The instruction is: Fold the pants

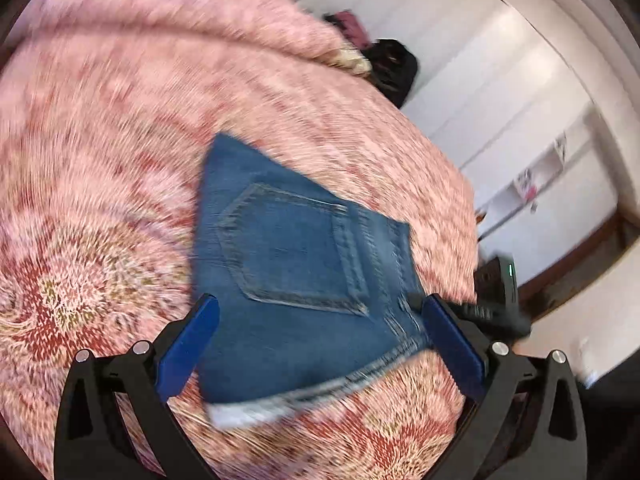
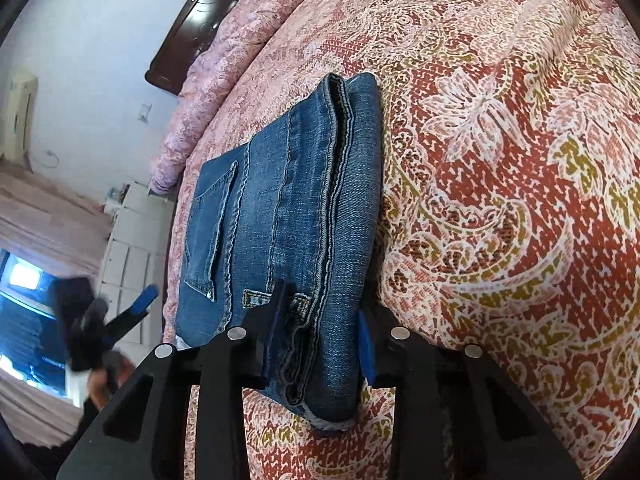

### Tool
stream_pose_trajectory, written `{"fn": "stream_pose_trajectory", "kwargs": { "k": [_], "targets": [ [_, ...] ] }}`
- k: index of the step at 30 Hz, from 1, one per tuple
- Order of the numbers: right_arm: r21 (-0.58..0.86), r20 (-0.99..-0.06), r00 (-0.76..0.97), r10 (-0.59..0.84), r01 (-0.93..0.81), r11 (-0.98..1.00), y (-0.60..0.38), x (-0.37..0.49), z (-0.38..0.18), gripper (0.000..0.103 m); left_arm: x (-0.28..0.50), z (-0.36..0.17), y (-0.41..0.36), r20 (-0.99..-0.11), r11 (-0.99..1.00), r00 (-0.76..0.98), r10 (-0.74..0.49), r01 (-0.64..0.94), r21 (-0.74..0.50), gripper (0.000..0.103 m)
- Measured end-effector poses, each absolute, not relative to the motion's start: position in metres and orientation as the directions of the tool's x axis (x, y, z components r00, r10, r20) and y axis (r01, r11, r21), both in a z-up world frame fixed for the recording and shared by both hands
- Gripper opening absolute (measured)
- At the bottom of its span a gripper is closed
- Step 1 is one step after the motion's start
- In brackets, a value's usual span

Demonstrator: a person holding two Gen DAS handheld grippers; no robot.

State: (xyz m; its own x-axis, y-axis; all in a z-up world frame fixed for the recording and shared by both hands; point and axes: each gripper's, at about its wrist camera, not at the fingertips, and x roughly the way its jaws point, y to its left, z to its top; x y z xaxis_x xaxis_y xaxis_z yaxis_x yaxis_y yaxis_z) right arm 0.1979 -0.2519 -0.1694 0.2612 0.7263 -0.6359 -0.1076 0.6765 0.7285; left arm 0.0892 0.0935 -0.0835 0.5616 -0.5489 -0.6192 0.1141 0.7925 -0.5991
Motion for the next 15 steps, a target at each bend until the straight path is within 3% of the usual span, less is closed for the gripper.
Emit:
{"fn": "stream_pose_trajectory", "kwargs": {
  "k": [6, 15],
  "targets": [
    [0.729, -0.634, 0.264, 0.727, -0.110, 0.676, -0.255, 0.196, -0.170, 0.030, 0.126, -0.139, 0.143, -0.472, 0.547, 0.492, -0.732, 0.011, -0.837, 0.097],
    [0.738, -0.624, 0.269, 0.733, -0.105, 0.667, -0.257, 0.194, -0.172, 0.030, 0.146, -0.161, 0.130, -0.378, 0.429, 0.416, -0.827, 0.033, -0.903, 0.095]
  ]
}}
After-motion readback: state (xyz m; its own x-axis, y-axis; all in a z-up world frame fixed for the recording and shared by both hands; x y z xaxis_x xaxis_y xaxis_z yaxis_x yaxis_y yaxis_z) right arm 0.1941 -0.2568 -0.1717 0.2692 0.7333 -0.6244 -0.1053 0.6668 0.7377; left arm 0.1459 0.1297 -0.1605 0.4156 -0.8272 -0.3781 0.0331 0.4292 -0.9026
